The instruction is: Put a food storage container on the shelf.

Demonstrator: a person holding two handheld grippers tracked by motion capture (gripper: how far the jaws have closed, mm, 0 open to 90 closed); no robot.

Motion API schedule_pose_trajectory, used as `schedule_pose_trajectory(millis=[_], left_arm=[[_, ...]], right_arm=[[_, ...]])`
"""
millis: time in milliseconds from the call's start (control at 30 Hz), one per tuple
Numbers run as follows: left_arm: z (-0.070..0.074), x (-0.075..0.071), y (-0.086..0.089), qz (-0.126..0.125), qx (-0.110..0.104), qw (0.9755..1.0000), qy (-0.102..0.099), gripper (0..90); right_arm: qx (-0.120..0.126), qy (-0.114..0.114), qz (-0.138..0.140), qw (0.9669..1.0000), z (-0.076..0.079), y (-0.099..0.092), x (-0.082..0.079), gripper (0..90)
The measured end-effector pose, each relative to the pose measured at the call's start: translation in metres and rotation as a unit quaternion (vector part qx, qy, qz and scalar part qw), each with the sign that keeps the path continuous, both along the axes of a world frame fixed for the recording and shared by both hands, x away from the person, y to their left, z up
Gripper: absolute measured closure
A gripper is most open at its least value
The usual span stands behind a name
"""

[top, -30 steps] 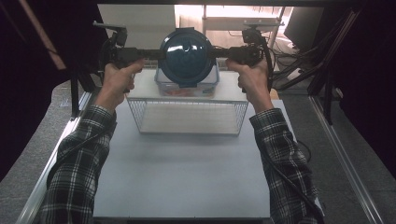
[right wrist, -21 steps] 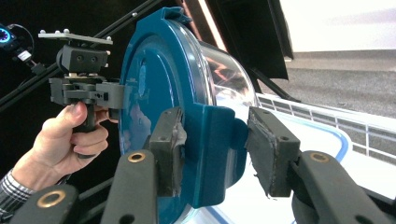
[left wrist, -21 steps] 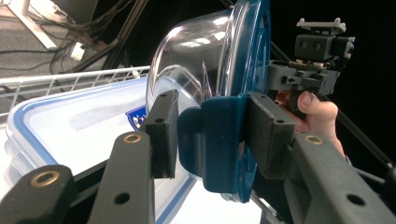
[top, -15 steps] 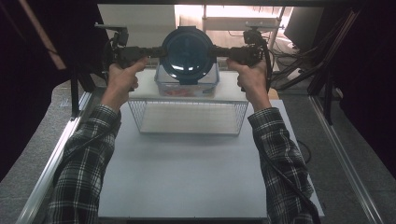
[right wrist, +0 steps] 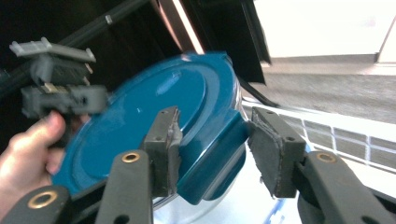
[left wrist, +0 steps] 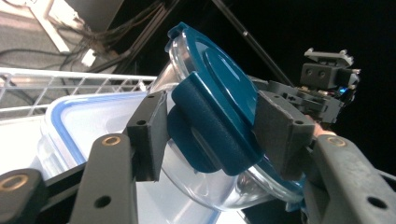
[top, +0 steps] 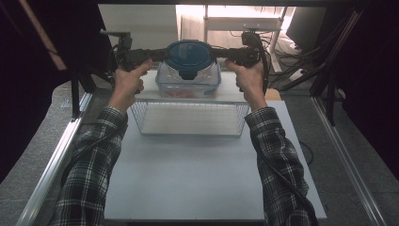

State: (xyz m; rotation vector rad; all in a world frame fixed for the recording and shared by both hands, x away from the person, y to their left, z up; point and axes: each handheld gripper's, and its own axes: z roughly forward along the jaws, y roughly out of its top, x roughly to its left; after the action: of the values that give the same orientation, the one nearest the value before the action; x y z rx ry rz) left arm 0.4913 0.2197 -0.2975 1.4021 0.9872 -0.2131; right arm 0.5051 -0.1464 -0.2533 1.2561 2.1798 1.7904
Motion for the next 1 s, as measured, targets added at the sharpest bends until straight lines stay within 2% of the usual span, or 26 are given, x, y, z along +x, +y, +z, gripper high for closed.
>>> schedule_pose_trajectory(millis=[67, 167, 233, 267, 300, 400, 467, 533, 567, 700, 767, 833, 900, 1000], left_arm=[[0.003, 0.001, -0.001, 0.003, 0.012, 0.9999, -0.001, 46.4], [0.012, -0.003, -0.004, 0.031, 0.050, 0.9981, -0.018, 46.9], [0.018, -0.006, -0.007, 0.051, 0.075, 0.9954, -0.029, 47.1], [0.023, -0.009, -0.009, 0.065, 0.091, 0.9928, -0.043, 46.9], [0.025, -0.011, -0.008, 0.068, 0.093, 0.9919, -0.053, 47.1], [0.030, -0.019, -0.001, 0.070, 0.087, 0.9919, -0.061, 55.0], [0.033, -0.027, 0.002, 0.068, 0.104, 0.9903, -0.062, 62.3], [0.032, -0.036, 0.005, 0.062, 0.129, 0.9874, -0.068, 68.5], [0.031, -0.039, 0.006, 0.058, 0.134, 0.9868, -0.070, 71.5], [0.023, -0.052, 0.002, 0.036, 0.162, 0.9831, -0.078, 77.1], [0.019, -0.053, -0.002, 0.026, 0.175, 0.9810, -0.080, 78.4], [0.017, -0.052, -0.006, 0.023, 0.183, 0.9799, -0.077, 79.0], [0.016, -0.050, -0.009, 0.021, 0.183, 0.9800, -0.076, 79.1], [0.016, -0.047, -0.012, 0.026, 0.186, 0.9795, -0.072, 79.6]], right_arm=[[0.002, 0.000, -0.002, 1.0000, 0.000, -0.001, 0.003, 56.5], [-0.005, -0.001, 0.000, 1.0000, 0.001, 0.002, 0.002, 57.1], [-0.009, -0.005, -0.005, 0.9999, 0.001, 0.003, 0.001, 57.0], [-0.010, -0.007, -0.005, 0.9999, 0.001, 0.003, 0.000, 57.0], [-0.014, -0.008, -0.007, 0.9998, 0.002, 0.003, -0.001, 57.1], [-0.027, -0.029, -0.015, 0.9991, 0.005, 0.002, -0.007, 56.6], [-0.023, -0.037, -0.015, 0.9989, 0.007, -0.003, -0.012, 57.5], [-0.011, -0.042, -0.010, 0.9990, 0.009, -0.009, -0.018, 64.7], [-0.008, -0.044, -0.002, 0.9990, 0.009, -0.012, -0.023, 70.1], [-0.034, -0.048, 0.028, 0.9979, 0.004, -0.011, -0.039, 77.7], [-0.042, -0.051, 0.039, 0.9970, 0.000, -0.009, -0.045, 80.9], [-0.051, -0.047, 0.046, 0.9965, -0.004, -0.006, -0.047, 82.7], [-0.059, -0.042, 0.051, 0.9960, -0.008, -0.003, -0.047, 84.7], [-0.056, -0.039, 0.045, 0.9967, -0.010, -0.003, -0.045, 85.6]])
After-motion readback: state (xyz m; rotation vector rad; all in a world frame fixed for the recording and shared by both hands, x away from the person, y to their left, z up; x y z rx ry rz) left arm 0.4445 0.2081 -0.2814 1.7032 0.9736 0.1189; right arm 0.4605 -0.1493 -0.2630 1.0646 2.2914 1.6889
